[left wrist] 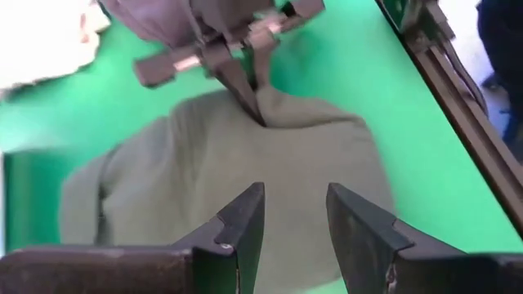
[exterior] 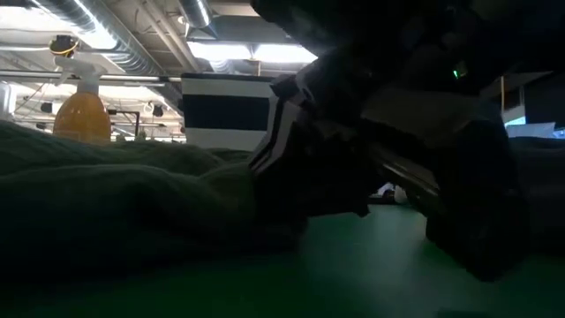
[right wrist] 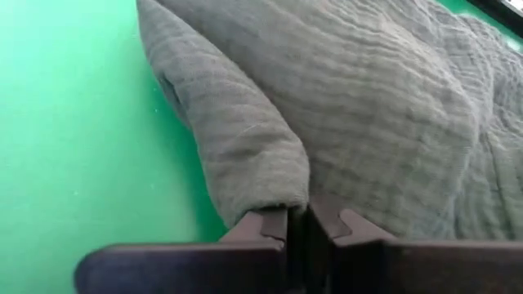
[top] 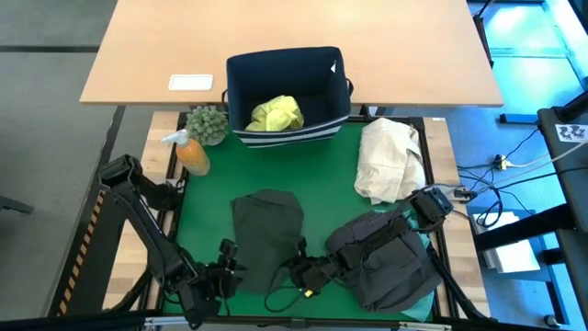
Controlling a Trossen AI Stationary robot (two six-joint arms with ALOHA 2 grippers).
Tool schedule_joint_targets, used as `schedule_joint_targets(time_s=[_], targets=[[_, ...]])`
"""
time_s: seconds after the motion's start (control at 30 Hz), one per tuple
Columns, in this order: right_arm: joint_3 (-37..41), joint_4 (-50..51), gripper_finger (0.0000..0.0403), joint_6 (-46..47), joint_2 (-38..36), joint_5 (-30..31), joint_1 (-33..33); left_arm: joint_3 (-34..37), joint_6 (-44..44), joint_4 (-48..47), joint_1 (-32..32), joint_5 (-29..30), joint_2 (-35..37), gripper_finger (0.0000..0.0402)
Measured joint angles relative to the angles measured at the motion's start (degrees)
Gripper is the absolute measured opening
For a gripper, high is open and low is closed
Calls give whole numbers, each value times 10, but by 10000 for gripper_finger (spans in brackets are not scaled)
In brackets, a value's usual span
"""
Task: Fold laundry
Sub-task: Fold the green polo shirt
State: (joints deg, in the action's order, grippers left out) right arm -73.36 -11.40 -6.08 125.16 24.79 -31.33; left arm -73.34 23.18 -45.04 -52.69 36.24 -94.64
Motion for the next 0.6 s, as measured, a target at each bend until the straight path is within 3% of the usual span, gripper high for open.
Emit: schedule_joint_targets(time_s=[0.5,0.6], targets=[[0,16,2,17,-69,1,0,0,126,120,5,-68,-50,130],[0,15,2,18,-78,1,0,0,157,119,5,-50,-61,130]])
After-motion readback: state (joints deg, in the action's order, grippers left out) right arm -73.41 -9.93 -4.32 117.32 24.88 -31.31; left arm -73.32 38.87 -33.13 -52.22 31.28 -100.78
